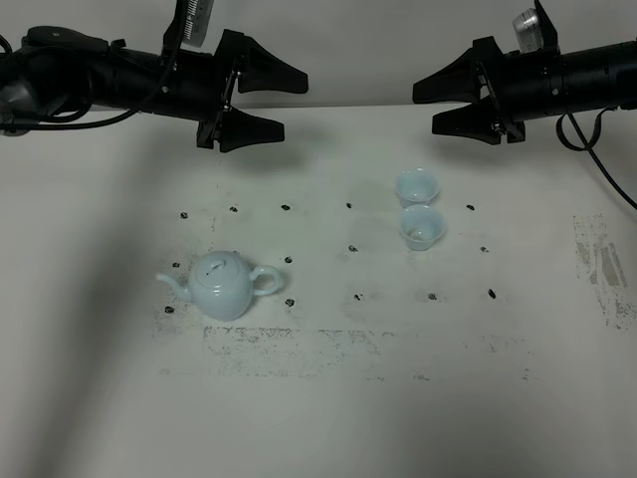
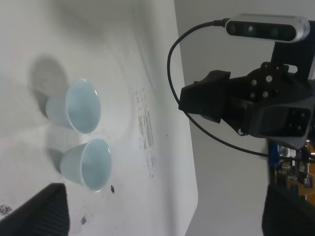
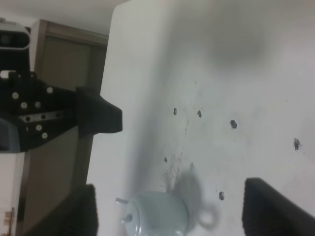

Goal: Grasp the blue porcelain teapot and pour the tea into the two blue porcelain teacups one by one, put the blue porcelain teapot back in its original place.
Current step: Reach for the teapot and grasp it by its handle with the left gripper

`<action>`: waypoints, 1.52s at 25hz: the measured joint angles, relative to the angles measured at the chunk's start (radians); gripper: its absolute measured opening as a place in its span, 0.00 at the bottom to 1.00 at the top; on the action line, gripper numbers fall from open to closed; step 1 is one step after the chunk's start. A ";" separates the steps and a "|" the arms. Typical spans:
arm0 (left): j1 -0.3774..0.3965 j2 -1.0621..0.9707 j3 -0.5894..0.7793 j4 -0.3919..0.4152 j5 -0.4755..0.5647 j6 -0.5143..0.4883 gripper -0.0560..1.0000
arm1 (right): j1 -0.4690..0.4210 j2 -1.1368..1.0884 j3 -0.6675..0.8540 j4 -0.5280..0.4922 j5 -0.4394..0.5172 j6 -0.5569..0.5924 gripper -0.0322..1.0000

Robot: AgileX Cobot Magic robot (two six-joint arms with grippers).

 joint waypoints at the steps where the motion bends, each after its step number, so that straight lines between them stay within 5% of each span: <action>1: 0.000 0.000 0.000 0.000 0.000 0.000 0.77 | 0.000 0.000 0.000 0.000 0.000 0.000 0.60; 12: 0.000 0.000 0.000 0.000 -0.003 0.000 0.77 | 0.000 -0.002 -0.061 -0.069 0.001 0.014 0.60; 15: 0.000 0.000 0.000 0.000 -0.003 0.000 0.77 | 0.015 -0.017 -0.162 -0.267 -0.002 0.099 0.60; 21: 0.000 0.000 0.000 0.000 -0.004 0.000 0.77 | 0.114 -0.078 -0.280 -0.921 0.003 0.357 0.60; 24: 0.000 0.000 0.000 0.000 -0.004 0.000 0.77 | 0.141 -0.081 -0.283 -1.093 0.007 0.448 0.60; 31: 0.000 0.000 0.000 0.000 -0.004 0.000 0.77 | 0.141 -0.145 -0.229 -1.145 0.004 0.515 0.60; 38: 0.000 0.000 0.000 0.000 -0.007 0.038 0.77 | 0.141 -0.474 0.180 -1.175 0.003 0.536 0.60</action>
